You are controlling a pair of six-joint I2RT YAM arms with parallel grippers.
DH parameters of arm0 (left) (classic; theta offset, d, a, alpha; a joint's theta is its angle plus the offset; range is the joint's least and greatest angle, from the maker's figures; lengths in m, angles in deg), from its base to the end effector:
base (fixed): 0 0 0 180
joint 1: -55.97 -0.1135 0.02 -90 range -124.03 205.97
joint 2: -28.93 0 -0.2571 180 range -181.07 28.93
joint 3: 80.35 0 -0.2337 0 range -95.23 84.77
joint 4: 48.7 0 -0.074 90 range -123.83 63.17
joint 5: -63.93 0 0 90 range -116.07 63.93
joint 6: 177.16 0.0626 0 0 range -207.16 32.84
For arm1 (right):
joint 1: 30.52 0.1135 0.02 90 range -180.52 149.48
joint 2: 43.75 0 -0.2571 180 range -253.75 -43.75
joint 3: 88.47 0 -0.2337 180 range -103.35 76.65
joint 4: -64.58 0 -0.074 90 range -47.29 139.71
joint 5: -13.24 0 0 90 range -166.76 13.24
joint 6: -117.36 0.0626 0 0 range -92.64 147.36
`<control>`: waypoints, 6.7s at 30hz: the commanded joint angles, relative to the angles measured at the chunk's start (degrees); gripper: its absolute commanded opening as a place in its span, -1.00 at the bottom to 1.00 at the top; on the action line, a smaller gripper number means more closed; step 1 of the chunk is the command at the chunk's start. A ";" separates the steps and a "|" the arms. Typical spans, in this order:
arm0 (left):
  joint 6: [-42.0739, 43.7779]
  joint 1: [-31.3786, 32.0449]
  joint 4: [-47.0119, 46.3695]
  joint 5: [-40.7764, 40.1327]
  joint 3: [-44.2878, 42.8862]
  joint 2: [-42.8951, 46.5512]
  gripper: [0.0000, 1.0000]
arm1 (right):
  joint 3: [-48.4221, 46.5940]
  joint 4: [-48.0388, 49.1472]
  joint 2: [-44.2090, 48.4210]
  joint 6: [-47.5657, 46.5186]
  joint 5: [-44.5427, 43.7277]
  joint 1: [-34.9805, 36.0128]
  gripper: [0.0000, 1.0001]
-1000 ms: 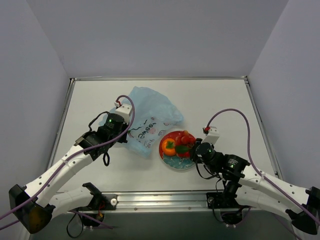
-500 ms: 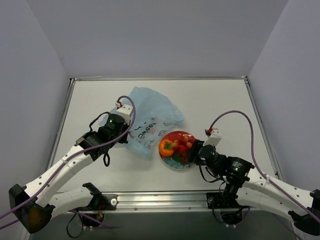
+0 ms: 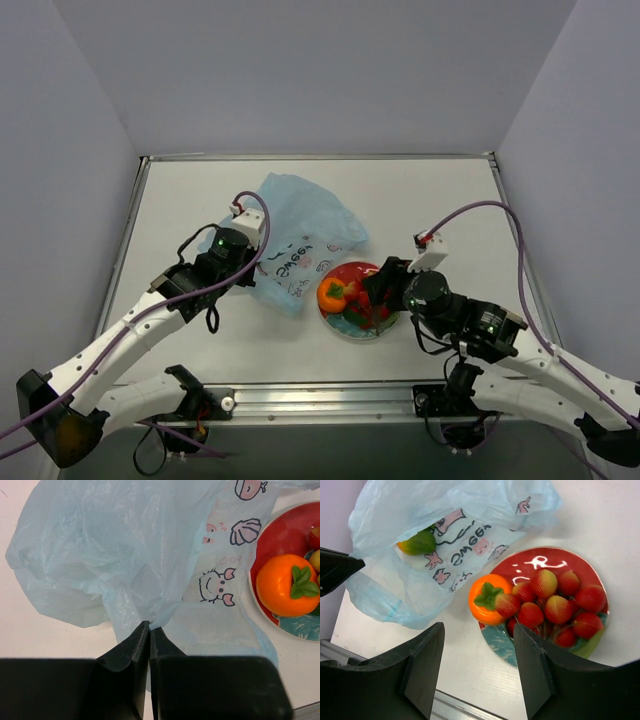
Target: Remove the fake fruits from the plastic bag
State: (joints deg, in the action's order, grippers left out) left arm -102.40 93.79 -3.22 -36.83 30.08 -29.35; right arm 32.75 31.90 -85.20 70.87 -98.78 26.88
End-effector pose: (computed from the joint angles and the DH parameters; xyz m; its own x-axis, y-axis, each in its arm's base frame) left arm 0.1858 -0.1294 0.3018 -0.5546 0.1036 -0.8257 0.3468 0.9307 -0.1162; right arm 0.1155 0.1371 0.3184 -0.5070 0.3918 -0.7677 -0.3270 0.7367 0.5919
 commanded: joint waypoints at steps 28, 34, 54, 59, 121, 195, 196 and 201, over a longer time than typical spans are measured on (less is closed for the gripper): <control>2.41 1.02 -6.79 2.50 2.40 15.13 -0.95 | -27.55 39.86 -64.52 -14.33 28.16 -3.62 0.39; 2.50 1.02 -7.14 4.00 2.40 15.13 -0.95 | -32.56 41.09 -71.66 -14.24 29.67 -4.50 0.59; 1.89 0.85 -7.67 7.95 2.14 12.14 -0.95 | -45.40 42.23 -85.81 -14.94 33.09 -3.79 0.74; 1.89 0.85 -8.02 8.30 2.31 12.58 -0.95 | -47.15 41.72 -87.74 -14.68 33.71 -3.18 0.77; -0.40 0.76 -2.22 -7.43 1.08 7.92 -0.95 | -11.66 22.29 -39.15 -19.78 22.90 -0.46 -0.12; -1.45 -6.27 -7.49 0.22 -1.20 7.83 -0.95 | -7.95 -11.38 -27.89 -10.28 6.12 13.70 -0.04; -1.45 -6.18 -7.50 0.22 -1.20 7.83 -0.95 | -8.04 -11.38 -28.42 -10.28 5.33 13.70 -0.04; -1.37 -6.09 -7.41 -0.05 -1.20 8.10 -0.95 | -7.34 -10.94 -31.67 -10.11 2.86 13.61 0.03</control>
State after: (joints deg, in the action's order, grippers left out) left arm -104.30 87.41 -10.10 -36.42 29.31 -22.60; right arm 26.50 22.24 -115.21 61.17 -91.99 40.13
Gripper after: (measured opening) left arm 0.028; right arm 0.572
